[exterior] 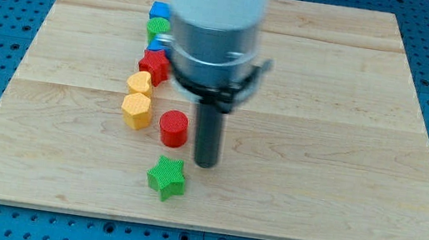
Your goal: Move red circle on right side
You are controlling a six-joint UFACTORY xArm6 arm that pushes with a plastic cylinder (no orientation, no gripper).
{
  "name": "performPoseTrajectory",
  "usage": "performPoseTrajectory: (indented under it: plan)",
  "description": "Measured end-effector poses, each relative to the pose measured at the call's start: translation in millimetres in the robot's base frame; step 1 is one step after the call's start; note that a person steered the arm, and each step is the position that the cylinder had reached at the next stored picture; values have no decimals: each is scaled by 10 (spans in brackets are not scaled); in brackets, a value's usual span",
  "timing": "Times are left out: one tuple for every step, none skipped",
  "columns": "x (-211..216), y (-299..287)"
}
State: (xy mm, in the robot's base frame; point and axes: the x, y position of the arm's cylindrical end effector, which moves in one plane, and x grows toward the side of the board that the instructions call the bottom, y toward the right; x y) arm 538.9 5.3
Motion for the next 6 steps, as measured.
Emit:
performPoseTrajectory:
  plan:
    - [-75,-639]
    - [-77,-1581]
    - [-330,-1437]
    - [-426,-419]
    - [-497,541]
    - [-527,772]
